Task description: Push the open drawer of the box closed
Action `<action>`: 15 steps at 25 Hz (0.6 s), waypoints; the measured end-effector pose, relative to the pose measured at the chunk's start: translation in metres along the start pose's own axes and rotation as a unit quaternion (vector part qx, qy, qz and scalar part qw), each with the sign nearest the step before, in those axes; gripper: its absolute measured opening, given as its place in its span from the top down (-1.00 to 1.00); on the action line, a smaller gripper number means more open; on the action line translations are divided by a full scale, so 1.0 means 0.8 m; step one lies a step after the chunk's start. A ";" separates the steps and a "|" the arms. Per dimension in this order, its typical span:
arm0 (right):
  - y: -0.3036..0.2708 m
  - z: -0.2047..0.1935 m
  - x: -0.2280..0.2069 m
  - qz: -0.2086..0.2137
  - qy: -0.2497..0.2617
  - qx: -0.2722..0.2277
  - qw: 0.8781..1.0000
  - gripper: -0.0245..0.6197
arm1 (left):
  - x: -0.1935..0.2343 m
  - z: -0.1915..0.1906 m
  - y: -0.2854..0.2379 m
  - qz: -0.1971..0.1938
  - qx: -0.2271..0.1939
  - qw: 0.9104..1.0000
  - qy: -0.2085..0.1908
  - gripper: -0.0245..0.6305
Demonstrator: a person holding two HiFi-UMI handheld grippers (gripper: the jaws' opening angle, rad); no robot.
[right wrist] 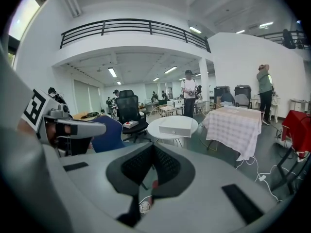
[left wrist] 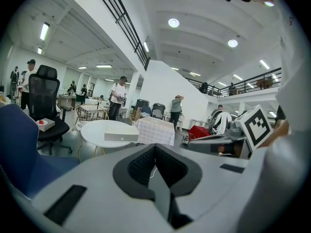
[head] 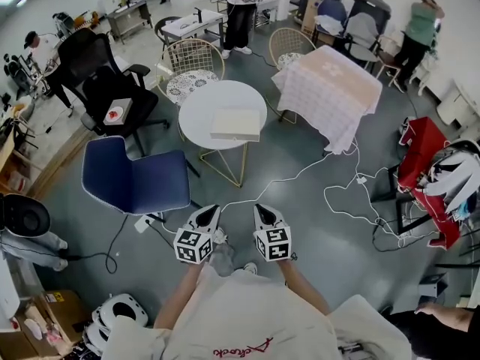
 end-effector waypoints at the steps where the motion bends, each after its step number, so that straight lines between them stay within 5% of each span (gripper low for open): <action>1: 0.002 -0.001 0.001 0.000 0.000 -0.001 1.000 0.88 | -0.002 -0.002 0.002 0.000 0.000 1.000 0.000 0.89; 15: 0.021 -0.004 0.012 -0.002 0.005 -0.012 1.000 0.88 | -0.018 -0.014 0.014 -0.008 -0.008 1.000 0.001 0.89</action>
Point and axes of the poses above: the fingertips, and each gripper's own axes: y backward along the fingers, x to its left, z out of its top, the point moved 6 cm from there along y, backward along the fingers, and after that the axes turned 6 degrees about x, right-handed, at the moved point
